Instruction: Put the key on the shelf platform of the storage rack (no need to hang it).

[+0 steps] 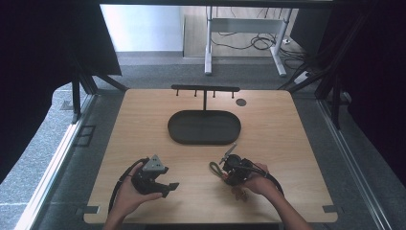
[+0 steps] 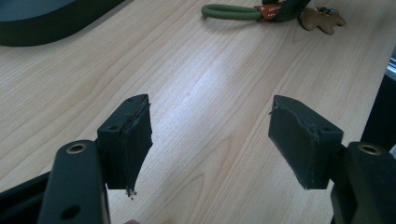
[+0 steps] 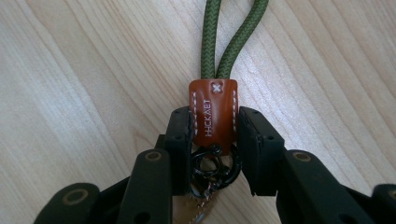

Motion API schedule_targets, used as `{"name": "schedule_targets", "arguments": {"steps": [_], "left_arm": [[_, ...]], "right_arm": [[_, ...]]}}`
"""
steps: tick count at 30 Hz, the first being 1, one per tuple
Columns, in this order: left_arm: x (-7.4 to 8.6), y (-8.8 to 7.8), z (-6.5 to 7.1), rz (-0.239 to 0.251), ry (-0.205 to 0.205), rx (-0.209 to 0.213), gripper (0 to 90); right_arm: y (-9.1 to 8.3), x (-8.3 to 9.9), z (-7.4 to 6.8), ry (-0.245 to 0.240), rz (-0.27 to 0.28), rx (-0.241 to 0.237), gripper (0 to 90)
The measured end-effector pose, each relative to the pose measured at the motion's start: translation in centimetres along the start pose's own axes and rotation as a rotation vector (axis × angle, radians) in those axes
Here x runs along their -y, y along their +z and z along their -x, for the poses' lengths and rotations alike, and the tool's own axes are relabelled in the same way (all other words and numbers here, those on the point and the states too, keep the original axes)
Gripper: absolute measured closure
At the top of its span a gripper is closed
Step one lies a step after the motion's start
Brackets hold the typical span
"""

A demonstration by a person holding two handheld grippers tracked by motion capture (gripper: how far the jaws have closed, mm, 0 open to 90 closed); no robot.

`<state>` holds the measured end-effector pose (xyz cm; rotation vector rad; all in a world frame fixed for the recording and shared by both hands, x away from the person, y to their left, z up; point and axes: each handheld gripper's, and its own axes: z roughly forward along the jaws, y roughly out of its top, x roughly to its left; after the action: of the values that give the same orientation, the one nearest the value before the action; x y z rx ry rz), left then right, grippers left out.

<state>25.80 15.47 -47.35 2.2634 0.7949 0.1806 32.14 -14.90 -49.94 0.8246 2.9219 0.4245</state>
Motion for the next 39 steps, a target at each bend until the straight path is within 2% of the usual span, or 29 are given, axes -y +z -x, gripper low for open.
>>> {"name": "schedule_targets", "arguments": {"steps": [16,21,31,39], "left_arm": [[-0.1,0.2,0.2,-0.004,-0.005,0.002,30.7],[-0.1,0.2,0.3,0.008,-0.002,0.025,30.7],[-0.1,0.2,0.3,0.001,0.001,0.019,30.7],[-0.1,0.4,0.3,-0.002,0.0,0.018,30.7]], "right_arm": [[-3.4,-0.5,-0.5,-0.04,0.037,0.025,67.6],[-4.5,-0.5,-0.5,-0.038,0.05,0.036,67.6],[-6.5,-0.5,0.0,-0.033,0.072,0.058,67.6],[-7.3,-0.7,0.3,-0.035,0.082,0.069,67.6]]}}
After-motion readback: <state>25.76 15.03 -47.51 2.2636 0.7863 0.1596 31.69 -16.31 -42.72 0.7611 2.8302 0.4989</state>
